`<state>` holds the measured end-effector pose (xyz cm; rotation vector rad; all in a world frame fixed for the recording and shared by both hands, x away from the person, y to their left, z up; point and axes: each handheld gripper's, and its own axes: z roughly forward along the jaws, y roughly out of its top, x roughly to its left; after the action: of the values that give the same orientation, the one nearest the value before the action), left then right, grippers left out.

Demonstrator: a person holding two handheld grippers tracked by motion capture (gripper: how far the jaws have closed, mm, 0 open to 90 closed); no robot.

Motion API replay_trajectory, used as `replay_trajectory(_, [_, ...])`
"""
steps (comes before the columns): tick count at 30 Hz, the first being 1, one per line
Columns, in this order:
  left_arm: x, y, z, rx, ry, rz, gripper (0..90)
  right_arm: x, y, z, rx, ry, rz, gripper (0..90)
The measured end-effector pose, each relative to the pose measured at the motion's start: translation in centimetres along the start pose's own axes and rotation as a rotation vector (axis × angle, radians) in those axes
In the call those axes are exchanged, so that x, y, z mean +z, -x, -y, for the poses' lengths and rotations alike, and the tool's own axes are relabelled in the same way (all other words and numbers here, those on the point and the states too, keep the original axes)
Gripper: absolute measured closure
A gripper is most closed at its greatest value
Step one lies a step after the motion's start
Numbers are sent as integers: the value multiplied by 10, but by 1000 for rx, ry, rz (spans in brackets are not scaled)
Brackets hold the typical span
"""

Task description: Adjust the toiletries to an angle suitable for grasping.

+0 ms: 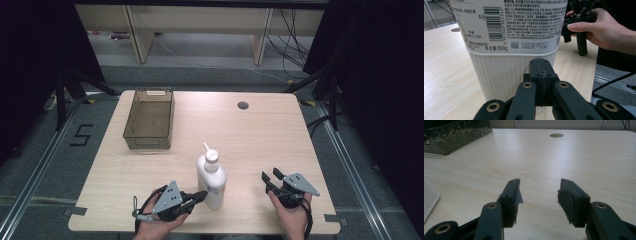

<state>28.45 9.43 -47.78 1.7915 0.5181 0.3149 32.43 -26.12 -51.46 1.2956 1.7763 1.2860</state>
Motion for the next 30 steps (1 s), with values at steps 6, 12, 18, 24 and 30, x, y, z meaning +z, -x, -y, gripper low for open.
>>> replay_trajectory(6, [10,1,-3,5,-7,-2,895,0,0,0,2,2,-1,512])
replay_trajectory(12, [21,2,-7,11,-13,-2,895,2,0,0,2,10,-8,510])
replay_trajectory(18, [34,3,-12,22,-20,1,895,2,0,0,3,11,-7,508])
replay_trajectory(24, [44,3,-15,21,-20,-5,894,0,-1,0,15,-3,-9,508])
replay_trajectory(30, [49,1,-17,27,-22,-18,894,-1,-1,0,13,-11,-7,506])
